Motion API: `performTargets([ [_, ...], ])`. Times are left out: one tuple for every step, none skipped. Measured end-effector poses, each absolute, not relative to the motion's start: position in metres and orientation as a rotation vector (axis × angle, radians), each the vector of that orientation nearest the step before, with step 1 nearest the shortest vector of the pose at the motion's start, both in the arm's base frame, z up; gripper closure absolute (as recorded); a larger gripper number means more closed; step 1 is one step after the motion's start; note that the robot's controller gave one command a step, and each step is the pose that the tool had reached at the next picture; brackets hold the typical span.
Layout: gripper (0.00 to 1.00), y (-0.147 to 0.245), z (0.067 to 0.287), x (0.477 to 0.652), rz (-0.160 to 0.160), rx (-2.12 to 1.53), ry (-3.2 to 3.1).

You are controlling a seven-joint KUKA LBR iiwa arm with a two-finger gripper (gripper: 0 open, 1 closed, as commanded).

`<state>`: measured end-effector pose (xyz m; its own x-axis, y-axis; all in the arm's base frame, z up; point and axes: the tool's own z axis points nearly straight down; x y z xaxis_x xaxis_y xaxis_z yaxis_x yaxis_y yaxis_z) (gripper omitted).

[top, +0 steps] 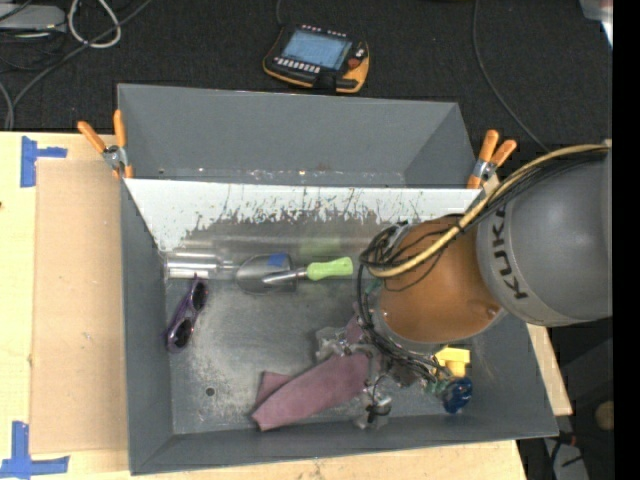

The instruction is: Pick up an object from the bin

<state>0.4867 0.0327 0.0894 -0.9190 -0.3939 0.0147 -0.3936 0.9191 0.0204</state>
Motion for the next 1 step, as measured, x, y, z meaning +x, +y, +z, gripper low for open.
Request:
performTargets([
  [0.0, 0.0275, 0.0829, 0.4858, -0.018, 0.626, -3.067],
])
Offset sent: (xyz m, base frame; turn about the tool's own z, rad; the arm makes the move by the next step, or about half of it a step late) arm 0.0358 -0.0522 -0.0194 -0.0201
